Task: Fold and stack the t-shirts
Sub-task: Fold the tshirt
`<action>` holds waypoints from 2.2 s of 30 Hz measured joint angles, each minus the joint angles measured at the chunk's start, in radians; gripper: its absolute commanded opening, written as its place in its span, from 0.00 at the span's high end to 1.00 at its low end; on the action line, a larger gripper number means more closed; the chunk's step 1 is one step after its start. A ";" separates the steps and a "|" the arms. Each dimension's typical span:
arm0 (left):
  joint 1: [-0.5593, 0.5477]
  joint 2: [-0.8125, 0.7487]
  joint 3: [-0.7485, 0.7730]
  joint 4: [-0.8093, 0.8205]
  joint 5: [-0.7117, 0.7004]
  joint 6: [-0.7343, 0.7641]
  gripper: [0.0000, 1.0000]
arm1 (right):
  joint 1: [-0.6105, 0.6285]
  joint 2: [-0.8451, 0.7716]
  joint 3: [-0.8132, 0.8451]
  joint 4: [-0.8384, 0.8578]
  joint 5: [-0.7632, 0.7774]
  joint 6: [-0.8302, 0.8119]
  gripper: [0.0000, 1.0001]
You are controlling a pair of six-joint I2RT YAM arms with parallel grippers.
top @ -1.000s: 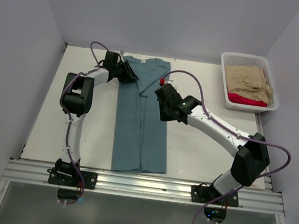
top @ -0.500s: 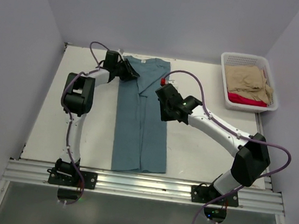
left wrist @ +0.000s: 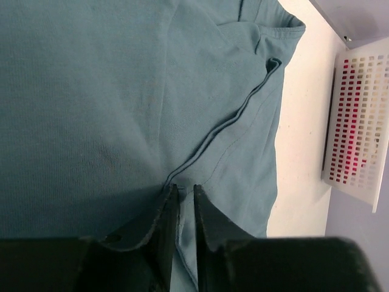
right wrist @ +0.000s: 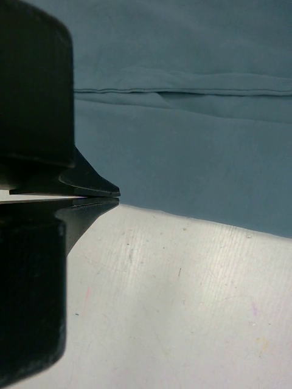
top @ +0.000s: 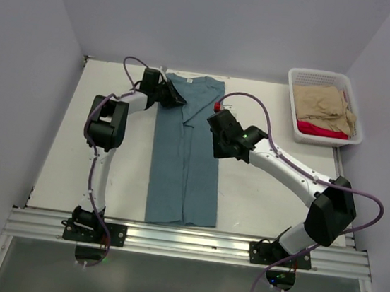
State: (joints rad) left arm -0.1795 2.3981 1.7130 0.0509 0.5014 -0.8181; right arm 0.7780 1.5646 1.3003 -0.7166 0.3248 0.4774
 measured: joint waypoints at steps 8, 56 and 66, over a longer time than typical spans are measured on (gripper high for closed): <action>-0.001 -0.016 0.000 -0.026 -0.023 0.024 0.66 | -0.005 -0.007 -0.012 0.005 -0.001 0.000 1.00; -0.121 -0.096 0.007 -0.095 0.114 0.106 1.00 | -0.031 -0.008 -0.029 0.030 -0.003 0.000 1.00; -0.191 -0.079 0.013 -0.099 0.145 0.107 1.00 | -0.034 -0.009 -0.033 0.033 -0.003 0.000 1.00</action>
State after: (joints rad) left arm -0.3702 2.3188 1.7264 -0.0479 0.6464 -0.7109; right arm 0.7437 1.5558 1.2675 -0.6834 0.3222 0.4778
